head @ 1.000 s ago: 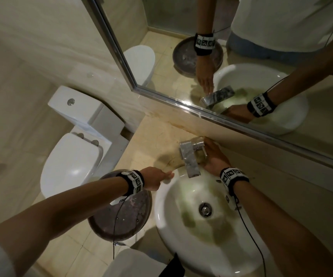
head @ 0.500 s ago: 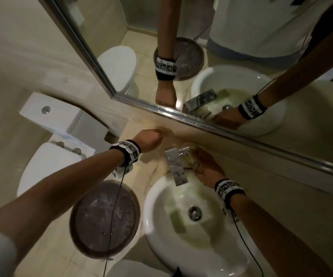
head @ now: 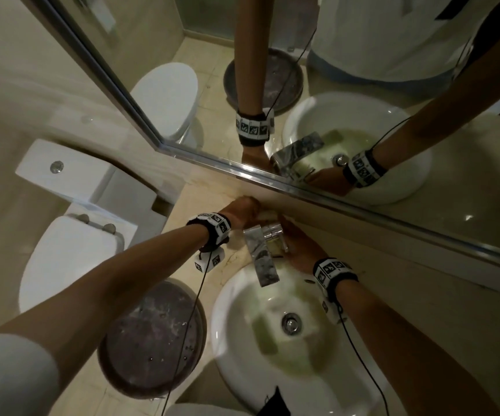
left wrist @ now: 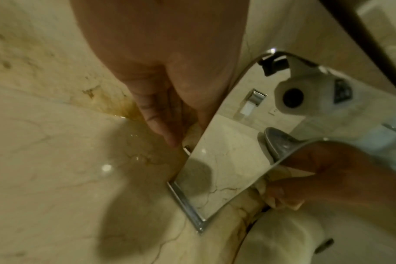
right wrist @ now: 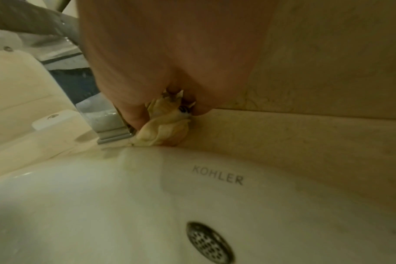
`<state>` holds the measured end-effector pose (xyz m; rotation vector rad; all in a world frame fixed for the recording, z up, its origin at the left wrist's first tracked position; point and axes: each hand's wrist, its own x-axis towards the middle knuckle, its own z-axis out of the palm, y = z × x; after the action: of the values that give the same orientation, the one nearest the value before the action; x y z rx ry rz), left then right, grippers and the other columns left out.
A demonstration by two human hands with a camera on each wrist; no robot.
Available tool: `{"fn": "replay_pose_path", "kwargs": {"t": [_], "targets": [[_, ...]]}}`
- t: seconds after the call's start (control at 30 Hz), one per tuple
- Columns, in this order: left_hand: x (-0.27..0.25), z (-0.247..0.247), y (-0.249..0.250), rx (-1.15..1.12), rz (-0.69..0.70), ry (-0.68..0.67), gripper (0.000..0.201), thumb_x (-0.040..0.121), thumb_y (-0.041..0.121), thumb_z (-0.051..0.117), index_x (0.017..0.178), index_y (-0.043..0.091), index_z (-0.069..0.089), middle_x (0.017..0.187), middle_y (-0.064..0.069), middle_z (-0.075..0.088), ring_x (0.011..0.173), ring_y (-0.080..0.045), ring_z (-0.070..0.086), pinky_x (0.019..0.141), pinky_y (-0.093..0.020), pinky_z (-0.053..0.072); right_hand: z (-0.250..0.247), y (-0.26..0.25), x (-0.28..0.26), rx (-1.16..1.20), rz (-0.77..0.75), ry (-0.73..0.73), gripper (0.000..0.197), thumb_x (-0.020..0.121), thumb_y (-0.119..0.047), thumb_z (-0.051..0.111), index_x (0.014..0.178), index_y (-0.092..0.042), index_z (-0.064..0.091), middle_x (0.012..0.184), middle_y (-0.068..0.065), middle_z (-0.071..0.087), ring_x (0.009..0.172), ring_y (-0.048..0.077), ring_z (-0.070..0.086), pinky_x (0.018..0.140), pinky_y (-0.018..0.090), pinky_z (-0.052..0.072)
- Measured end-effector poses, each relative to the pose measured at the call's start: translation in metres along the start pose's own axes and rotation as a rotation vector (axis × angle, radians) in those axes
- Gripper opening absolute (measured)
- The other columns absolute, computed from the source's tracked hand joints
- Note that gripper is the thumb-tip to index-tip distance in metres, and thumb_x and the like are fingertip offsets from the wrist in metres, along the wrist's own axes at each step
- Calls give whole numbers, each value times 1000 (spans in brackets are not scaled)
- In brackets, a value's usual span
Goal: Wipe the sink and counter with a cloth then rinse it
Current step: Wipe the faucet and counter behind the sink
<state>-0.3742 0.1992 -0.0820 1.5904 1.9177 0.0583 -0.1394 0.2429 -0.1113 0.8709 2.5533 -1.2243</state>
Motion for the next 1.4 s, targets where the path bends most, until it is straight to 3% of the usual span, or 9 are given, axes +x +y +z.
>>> {"fn": "replay_pose_path", "kwargs": {"t": [0.17,0.47,0.7,0.8,0.9,1.03,1.17,1.3,1.4], "targets": [[3,6,1,-1,-13,64,30,86,36,73,88,6,74,93,-11,72,83,-29,66,73,-29,46,0,3,-7,-111,-17,50,81,93,-16,61,159,-34,18,168,-14,6,150,16,23,111,35,42],[-5,-2,-47,-7,-232,126,37,80,26,75,116,17,69,119,-8,66,107,-29,61,87,-31,45,6,-6,-17,-12,51,140,84,93,-17,60,156,-48,15,166,-15,13,150,12,22,116,32,33],[-29,-24,-86,-16,-450,183,28,86,23,68,110,8,70,108,-14,68,101,-34,63,79,-33,47,9,-5,-14,-111,125,111,74,96,-17,54,158,-38,20,168,-12,6,152,18,17,118,40,33],[-38,-27,-100,3,-529,194,32,86,28,60,116,18,65,115,-11,66,103,-31,63,83,-37,53,11,0,-13,-107,159,126,69,99,-20,51,158,-38,21,168,-12,5,152,18,19,117,40,35],[-45,-21,-87,46,-250,298,46,85,22,59,131,24,57,129,-8,60,116,-30,56,94,-40,50,14,4,-13,-102,184,154,65,100,-22,50,157,-38,23,168,-13,5,151,17,21,115,39,37],[-49,-1,-67,305,100,153,67,84,36,67,146,26,44,146,-6,46,129,-31,45,96,-43,49,18,4,-14,-116,221,126,64,101,-24,47,159,-35,21,168,-9,7,151,20,20,117,39,34],[-47,11,-52,461,125,101,66,94,16,56,154,24,29,159,-1,29,143,-28,30,111,-45,38,20,2,-15,-116,208,109,66,100,-22,46,159,-34,19,168,-4,10,152,22,19,118,41,34],[-44,10,-46,404,146,157,47,99,25,39,147,23,41,149,-3,42,131,-28,46,104,-41,41,22,4,-15,-116,219,116,65,100,-23,46,159,-33,20,168,-6,11,151,20,20,118,40,32],[-39,10,-44,393,121,181,40,101,26,50,140,23,45,141,-6,46,120,-29,53,100,-42,44,23,7,-12,-129,238,105,65,100,-25,46,159,-35,19,168,-7,10,150,20,22,117,40,34]]}}
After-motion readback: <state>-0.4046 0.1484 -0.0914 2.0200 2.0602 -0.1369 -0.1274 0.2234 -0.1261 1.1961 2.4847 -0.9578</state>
